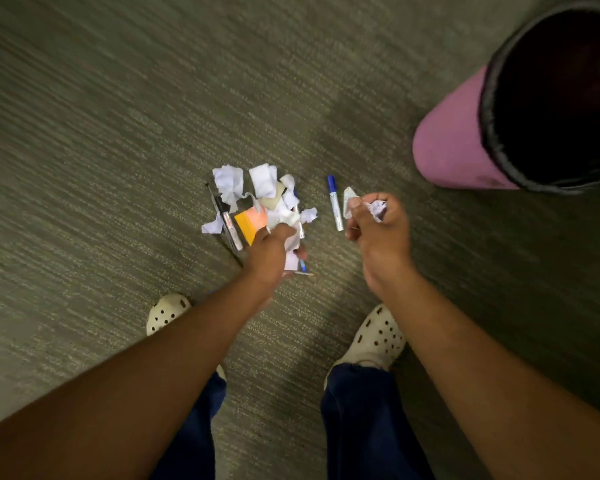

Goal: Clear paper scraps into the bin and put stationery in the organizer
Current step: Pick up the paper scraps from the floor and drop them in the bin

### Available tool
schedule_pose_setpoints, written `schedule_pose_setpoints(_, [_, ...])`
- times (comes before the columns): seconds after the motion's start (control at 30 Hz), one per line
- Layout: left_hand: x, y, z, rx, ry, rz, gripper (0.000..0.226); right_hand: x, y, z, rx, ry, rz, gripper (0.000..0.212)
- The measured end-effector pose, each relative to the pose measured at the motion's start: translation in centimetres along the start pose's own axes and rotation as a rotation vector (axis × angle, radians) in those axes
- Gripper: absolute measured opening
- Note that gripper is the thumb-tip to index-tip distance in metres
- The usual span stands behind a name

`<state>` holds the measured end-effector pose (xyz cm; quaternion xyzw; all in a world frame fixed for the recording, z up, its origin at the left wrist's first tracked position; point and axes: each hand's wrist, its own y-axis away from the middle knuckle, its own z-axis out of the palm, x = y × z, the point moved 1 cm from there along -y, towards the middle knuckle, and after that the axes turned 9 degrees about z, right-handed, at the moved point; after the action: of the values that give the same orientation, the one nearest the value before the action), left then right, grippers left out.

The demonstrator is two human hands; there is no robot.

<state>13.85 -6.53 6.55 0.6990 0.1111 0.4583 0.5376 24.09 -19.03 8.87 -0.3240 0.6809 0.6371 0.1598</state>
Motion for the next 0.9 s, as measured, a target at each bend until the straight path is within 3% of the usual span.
schedule_pose_setpoints(0.17, [7.9,6.5,13.3,-0.346,-0.057,0.102,0.015,-10.9,0.9,-8.2,0.114,-0.252,-0.009,0.019])
schedule_pose_setpoints(0.33, [13.6,10.8,26.3,-0.595,-0.116,-0.049,0.019,-18.1,-1.2,-15.7,0.232,-0.397,0.118,0.004])
schedule_pose_setpoints(0.43, [15.4,11.6,31.0,-0.663,-0.123,-0.212,0.028,-20.4,-2.0,-18.7,0.017,-0.559,0.25,0.051])
schedule_pose_setpoints(0.5, [15.9,10.8,32.4,-0.642,-0.077,-0.264,0.045,-21.1,-2.3,-20.2,-0.034,-0.611,0.27,0.064])
schedule_pose_setpoints(0.63, [16.0,8.7,30.3,-0.664,-0.117,-0.296,0.083,-19.8,-2.6,-21.1,0.082,-0.488,0.251,0.052])
schedule_pose_setpoints(0.73, [14.8,6.2,24.5,-0.606,-0.302,-0.131,0.052,-16.5,-2.2,-19.5,0.123,-0.373,0.171,0.026])
schedule_pose_setpoints(0.83, [12.4,2.6,15.9,-0.395,-0.377,0.012,0.015,-10.3,-1.7,-15.7,0.092,-0.117,0.115,0.004])
schedule_pose_setpoints(0.9, [10.1,0.0,9.0,-0.232,-0.429,0.062,0.017,-5.2,-1.3,-12.4,0.002,0.025,0.139,0.01])
